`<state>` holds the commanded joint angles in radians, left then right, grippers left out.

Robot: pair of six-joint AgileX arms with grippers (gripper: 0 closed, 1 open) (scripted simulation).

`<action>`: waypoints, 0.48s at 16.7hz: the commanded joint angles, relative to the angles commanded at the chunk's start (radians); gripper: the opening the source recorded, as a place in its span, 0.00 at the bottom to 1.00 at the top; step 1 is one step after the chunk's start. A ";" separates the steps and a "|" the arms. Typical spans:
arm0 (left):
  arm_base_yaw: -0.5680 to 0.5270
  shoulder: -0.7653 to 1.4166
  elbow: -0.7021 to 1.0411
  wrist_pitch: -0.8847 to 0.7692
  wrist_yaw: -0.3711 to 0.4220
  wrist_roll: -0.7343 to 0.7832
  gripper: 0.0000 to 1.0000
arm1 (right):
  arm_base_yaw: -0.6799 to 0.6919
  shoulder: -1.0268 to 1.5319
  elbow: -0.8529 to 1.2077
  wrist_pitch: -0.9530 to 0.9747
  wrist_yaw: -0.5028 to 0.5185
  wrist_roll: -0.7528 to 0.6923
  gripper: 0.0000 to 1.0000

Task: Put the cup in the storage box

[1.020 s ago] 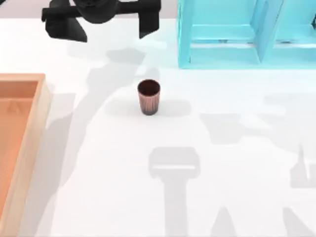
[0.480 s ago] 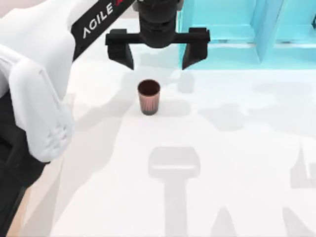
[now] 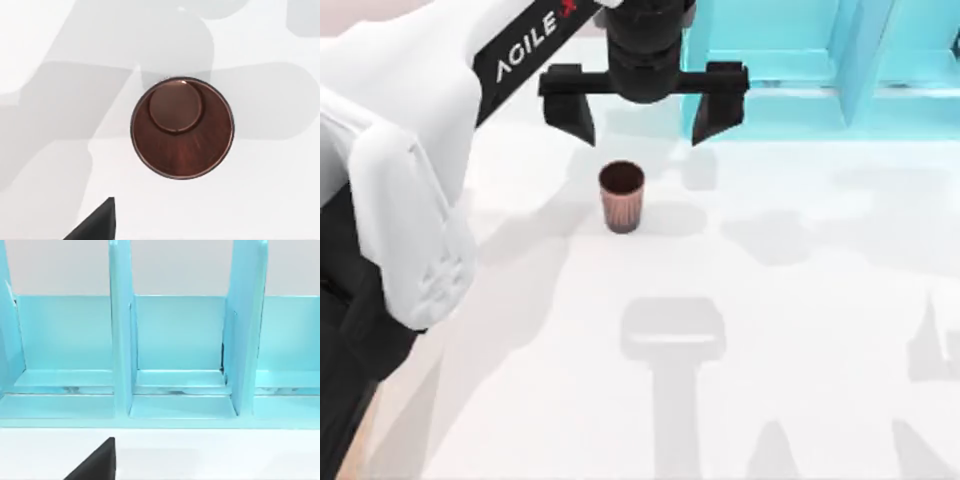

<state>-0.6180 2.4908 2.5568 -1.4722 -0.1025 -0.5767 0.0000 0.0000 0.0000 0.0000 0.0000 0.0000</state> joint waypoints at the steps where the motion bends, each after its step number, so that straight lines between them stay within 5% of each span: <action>1: 0.001 0.001 -0.023 0.023 0.000 0.002 1.00 | 0.000 0.000 0.000 0.000 0.000 0.000 1.00; 8: 0.016 0.018 -0.290 0.314 0.003 0.018 1.00 | 0.000 0.000 0.000 0.000 0.000 0.000 1.00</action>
<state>-0.6024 2.5086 2.2667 -1.1584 -0.0995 -0.5591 0.0000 0.0000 0.0000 0.0000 0.0000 0.0000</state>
